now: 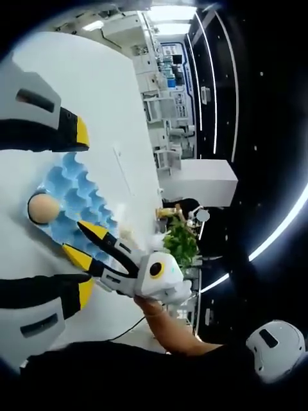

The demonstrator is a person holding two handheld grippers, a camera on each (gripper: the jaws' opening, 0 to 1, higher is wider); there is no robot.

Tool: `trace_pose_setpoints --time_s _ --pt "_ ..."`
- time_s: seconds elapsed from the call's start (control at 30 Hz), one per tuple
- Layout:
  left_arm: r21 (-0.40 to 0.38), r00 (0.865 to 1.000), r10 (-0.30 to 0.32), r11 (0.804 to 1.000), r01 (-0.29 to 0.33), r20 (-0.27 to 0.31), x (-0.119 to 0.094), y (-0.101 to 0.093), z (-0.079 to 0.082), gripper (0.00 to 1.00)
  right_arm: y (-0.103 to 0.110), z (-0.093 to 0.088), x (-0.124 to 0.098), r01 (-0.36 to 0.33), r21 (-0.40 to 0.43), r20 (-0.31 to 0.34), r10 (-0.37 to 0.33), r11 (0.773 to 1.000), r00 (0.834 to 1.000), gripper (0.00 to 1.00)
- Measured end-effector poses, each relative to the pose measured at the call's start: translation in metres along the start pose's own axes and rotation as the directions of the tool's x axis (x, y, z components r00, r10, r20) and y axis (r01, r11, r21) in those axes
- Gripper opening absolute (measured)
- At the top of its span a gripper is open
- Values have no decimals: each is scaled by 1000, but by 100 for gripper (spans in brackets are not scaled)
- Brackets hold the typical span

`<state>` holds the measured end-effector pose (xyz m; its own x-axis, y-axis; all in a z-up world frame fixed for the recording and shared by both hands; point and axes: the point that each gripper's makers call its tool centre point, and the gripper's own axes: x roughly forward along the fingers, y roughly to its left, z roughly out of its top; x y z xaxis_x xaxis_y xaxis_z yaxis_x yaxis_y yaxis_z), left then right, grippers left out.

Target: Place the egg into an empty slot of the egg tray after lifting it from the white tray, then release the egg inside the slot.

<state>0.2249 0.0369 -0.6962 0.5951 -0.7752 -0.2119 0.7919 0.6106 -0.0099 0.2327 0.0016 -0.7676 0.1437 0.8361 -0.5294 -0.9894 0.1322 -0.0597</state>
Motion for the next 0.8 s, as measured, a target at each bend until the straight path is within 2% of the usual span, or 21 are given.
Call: trace_pose_setpoints --time_s 0.27,0.47,0.8 --pt "4 1000 1 1000 -1 -7 0 0 -1 79 -4 -6 -10 21 -7 3 -21 1000 1000 25" --pt "5 1000 -4 1000 5 -2 2 -2 1 78 -7 -2 -15 31 5 42 -32 999 999 26" --pt "8 1000 -8 1000 8 0 4 -4 3 78 -7 -10 -20 44 -4 20 -44 999 999 26"
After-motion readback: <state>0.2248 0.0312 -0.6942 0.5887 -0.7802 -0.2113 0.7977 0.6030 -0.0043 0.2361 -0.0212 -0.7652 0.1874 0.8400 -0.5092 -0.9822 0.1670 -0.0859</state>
